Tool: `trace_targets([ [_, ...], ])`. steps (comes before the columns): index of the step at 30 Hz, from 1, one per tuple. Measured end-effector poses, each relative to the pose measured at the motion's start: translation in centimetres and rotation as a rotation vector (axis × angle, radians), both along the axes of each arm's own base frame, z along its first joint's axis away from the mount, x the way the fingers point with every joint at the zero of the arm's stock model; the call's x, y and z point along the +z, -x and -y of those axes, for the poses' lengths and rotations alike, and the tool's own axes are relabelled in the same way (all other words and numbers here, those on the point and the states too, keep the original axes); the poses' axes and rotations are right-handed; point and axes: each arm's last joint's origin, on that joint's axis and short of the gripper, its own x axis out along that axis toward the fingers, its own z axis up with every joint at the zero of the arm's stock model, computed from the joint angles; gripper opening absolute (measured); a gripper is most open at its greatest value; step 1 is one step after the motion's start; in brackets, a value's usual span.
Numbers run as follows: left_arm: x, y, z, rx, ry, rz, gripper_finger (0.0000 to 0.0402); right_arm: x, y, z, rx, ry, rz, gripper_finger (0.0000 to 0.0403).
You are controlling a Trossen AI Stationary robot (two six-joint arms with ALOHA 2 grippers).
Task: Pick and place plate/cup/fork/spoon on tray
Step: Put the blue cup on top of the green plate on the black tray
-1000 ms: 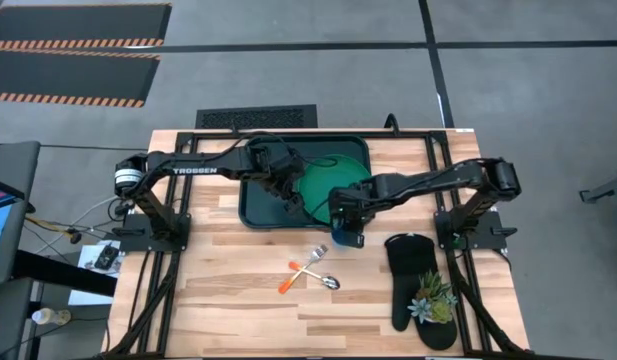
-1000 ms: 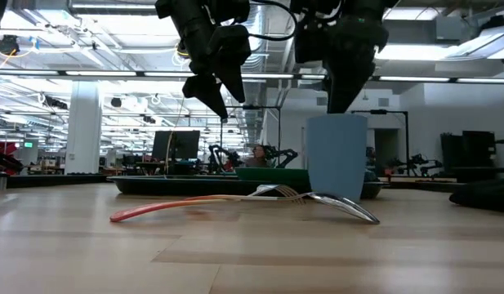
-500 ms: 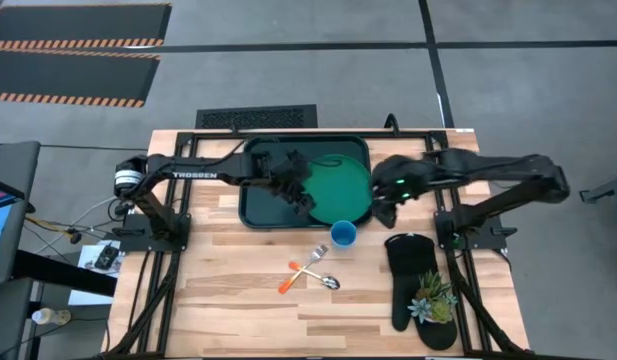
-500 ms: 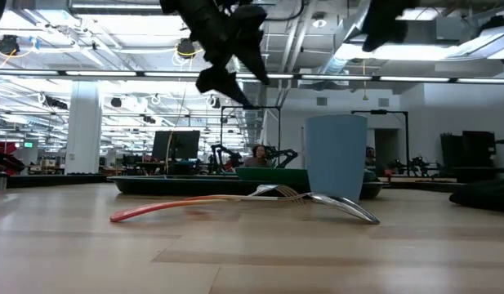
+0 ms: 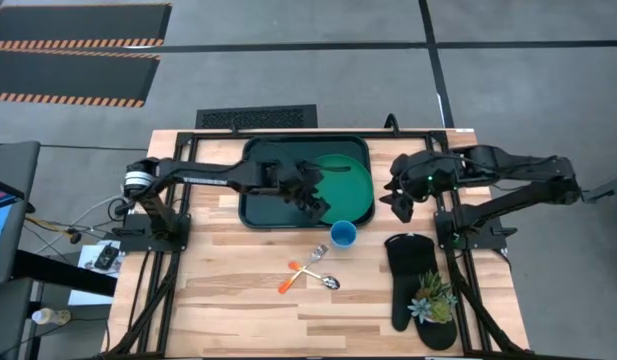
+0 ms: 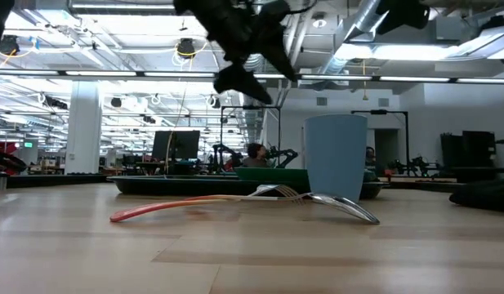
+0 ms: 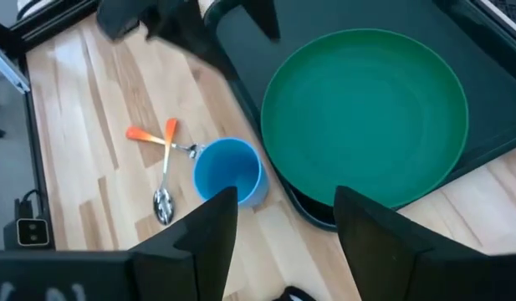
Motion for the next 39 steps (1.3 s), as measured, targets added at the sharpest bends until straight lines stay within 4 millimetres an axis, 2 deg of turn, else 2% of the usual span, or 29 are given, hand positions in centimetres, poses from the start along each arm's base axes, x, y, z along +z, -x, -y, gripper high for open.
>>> trace_targets([
  [4, -0.8, -1.9, 0.6, -0.041, 0.016, -0.048, 0.0306, -0.3, -0.3, 0.0, 0.000, 0.000, -0.022, 0.0223],
  [8, -0.3, -3.5, 1.3, -0.077, -0.001, -0.064, 0.0306, -0.4, -0.4, 0.0, 0.001, 0.000, -0.031, 0.0223],
  [17, -2.5, -6.6, 3.1, -0.146, -0.027, -0.155, 0.0306, -0.5, -0.2, -0.3, 0.018, 0.002, -0.055, 0.0223],
  [20, -3.7, -7.0, 3.4, -0.145, -0.034, -0.193, 0.0306, -0.6, -0.1, -0.6, 0.025, -0.007, -0.067, 0.0223],
  [29, -4.0, -6.9, 3.3, -0.125, -0.129, -0.224, 0.0301, -0.5, -0.1, -1.5, 0.050, -0.010, -0.047, 0.0223],
  [39, -5.2, -6.9, 3.1, -0.205, -0.131, -0.287, 0.0224, -0.5, -0.1, -1.7, 0.044, -0.020, -0.044, 0.0223],
])
